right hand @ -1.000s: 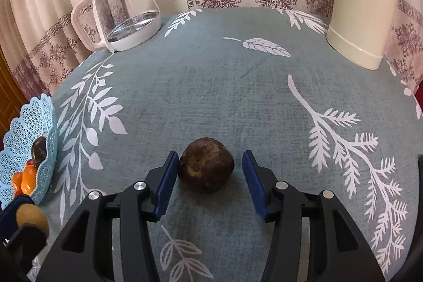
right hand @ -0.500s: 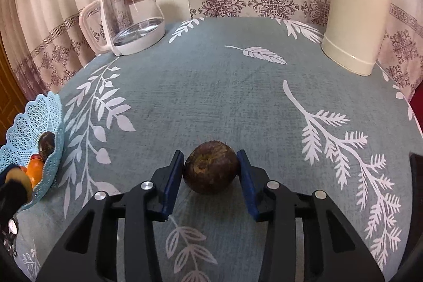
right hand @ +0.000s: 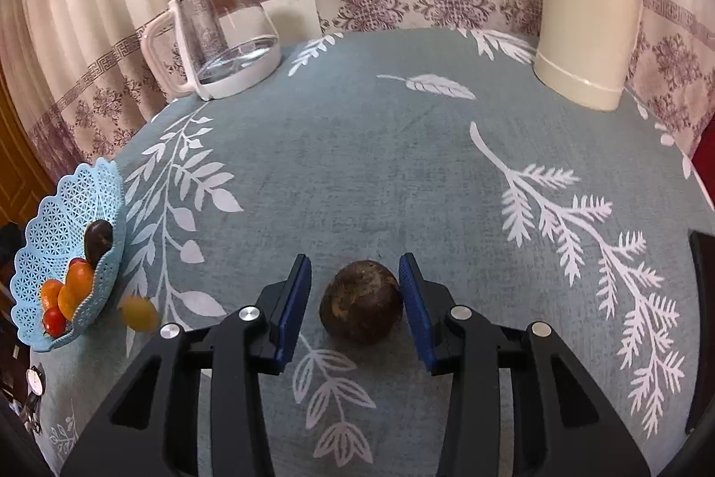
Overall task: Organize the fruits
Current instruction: 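Carry the yellow-brown fruit in the left tool over the blue basket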
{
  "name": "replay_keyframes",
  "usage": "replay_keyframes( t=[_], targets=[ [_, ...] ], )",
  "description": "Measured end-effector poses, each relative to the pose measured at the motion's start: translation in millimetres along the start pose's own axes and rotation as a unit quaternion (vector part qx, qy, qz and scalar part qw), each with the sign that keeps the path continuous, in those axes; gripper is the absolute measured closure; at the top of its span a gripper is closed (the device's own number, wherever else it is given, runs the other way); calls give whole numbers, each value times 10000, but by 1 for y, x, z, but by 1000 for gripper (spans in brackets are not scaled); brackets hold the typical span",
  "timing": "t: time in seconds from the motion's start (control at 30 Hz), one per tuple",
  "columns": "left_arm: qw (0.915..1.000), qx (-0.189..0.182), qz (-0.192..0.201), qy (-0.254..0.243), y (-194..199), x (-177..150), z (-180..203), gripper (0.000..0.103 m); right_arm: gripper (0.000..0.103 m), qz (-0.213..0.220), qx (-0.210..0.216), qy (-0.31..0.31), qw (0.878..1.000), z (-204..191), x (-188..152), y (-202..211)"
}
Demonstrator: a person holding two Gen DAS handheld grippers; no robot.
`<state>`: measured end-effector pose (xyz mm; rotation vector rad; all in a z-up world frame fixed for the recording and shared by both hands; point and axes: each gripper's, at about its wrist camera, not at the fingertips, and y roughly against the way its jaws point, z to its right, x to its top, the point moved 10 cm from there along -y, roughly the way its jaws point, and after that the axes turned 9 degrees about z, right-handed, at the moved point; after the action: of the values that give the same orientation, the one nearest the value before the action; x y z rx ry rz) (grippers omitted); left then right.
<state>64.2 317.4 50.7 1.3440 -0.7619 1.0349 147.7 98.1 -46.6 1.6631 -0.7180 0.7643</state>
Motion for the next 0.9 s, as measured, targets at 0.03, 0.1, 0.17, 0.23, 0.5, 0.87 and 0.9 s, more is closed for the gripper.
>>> replay_keyframes(
  t=[0.03, 0.1, 0.17, 0.23, 0.5, 0.87, 0.9],
  targets=[
    [10000, 42, 11, 24, 0, 1, -5, 73, 58, -12, 9, -17, 10000, 0, -1, 0],
    [9998, 160, 25, 98, 0, 2, -18, 73, 56, -24, 26, -18, 10000, -1, -1, -1],
    [9995, 268, 17, 193, 0, 3, -31, 73, 54, -23, 14, 31, 10000, -3, -1, -2],
    [9990, 342, 8, 273, 1, 2, -40, 73, 53, -40, 3, 60, 10000, -3, -3, -4],
    [9998, 75, -59, 159, 1, -3, -15, 72, 53, -272, 62, 28, 9996, -2, -8, -15],
    [9961, -679, -434, -353, -7, -35, 72, 46, 64, 17, -79, -156, 9998, 15, -3, 7],
    [9953, -744, -472, -401, -9, -39, 80, 46, 64, 35, -82, -222, 9997, 20, -3, 9]
  ],
)
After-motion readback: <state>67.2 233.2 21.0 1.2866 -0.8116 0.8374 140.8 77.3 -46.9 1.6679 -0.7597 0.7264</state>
